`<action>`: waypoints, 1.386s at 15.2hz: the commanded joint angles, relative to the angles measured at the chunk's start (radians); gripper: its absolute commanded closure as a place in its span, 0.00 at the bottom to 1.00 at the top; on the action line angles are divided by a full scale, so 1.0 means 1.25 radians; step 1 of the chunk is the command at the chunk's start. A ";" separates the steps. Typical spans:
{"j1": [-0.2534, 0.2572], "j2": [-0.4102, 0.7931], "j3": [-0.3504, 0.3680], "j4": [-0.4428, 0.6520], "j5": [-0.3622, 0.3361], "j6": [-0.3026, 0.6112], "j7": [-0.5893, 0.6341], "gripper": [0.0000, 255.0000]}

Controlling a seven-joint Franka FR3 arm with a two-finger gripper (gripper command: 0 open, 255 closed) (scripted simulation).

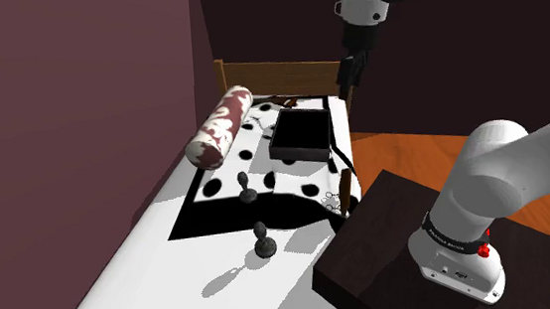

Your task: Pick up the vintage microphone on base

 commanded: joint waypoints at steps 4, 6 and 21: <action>0.009 0.083 0.006 0.003 0.009 0.068 0.004 0.00; 0.016 0.142 0.009 0.010 0.014 0.112 0.006 0.00; 0.053 0.618 0.034 0.197 0.053 0.340 0.010 0.00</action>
